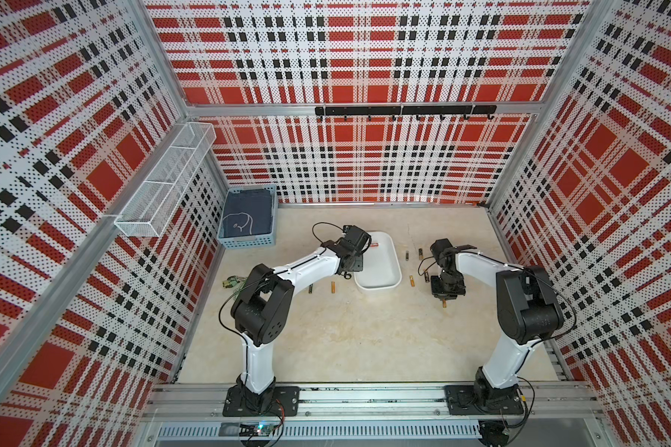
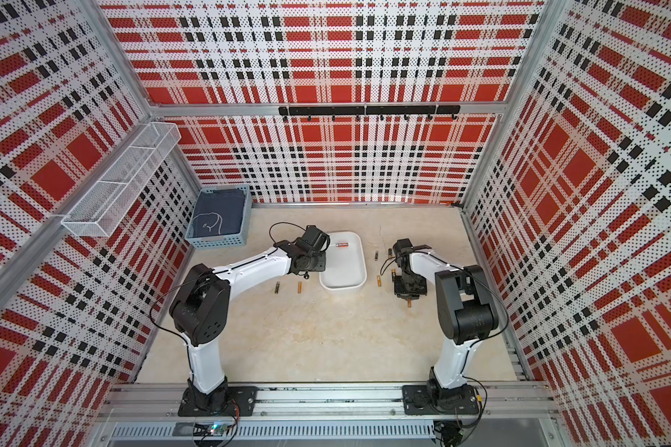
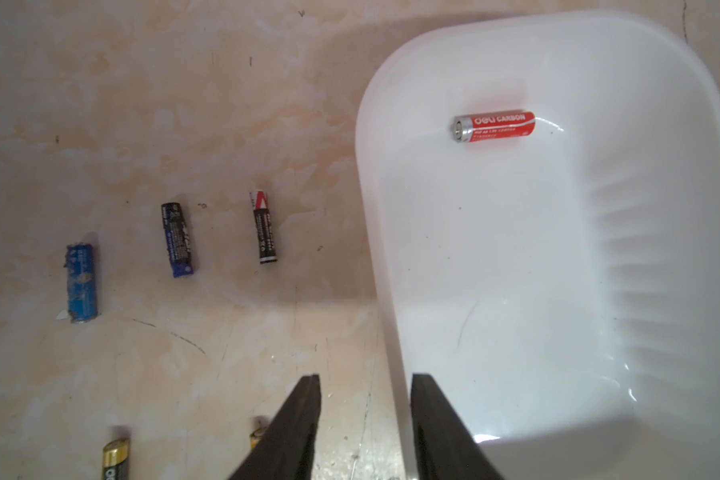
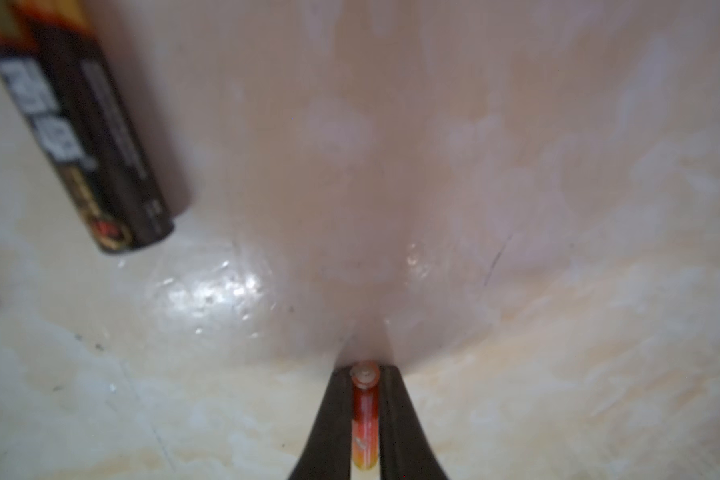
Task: Take the batteries out of the storage box
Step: Move the battery to the center of the board.
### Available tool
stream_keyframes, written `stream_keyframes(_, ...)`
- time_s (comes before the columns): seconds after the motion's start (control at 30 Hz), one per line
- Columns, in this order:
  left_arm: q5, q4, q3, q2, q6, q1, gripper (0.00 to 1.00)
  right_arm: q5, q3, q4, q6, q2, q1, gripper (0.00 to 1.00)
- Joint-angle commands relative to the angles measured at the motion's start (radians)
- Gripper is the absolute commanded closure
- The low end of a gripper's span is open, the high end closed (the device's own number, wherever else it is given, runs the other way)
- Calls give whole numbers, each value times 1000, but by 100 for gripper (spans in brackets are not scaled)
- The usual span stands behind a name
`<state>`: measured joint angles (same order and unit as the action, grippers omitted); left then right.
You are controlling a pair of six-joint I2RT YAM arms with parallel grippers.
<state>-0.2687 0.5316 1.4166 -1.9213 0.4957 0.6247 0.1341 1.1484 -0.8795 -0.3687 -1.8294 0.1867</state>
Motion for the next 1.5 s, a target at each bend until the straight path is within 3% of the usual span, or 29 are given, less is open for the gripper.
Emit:
stream_keyframes(0.0,-16,5,-6,46,-9,-11,58,95,32,91,40,-96,-44,98)
stream_keyframes(0.3,-26,5,-6,64,-8,-25,58,81,235,89,59,-217,-64,98)
stream_keyframes(0.67,-40,7,37,76,-21,-30,58,0,324,84,35,-247,-64,96)
stream_keyframes(0.87,-69,21,109,56,-102,-11,58,-8,340,67,27,-237,-65,91)
stream_keyframes(1.0,-86,49,187,34,-146,-20,57,-3,346,53,20,-213,-64,82)
stream_keyframes(1.13,-81,49,255,7,-193,-22,57,-7,348,43,21,-176,-64,72)
stream_keyframes(1.3,-31,50,353,-52,-333,-16,57,5,364,-7,24,-90,-55,67)
stream_keyframes(1.47,42,116,533,-188,-544,15,61,-2,205,131,-1,178,-46,62)
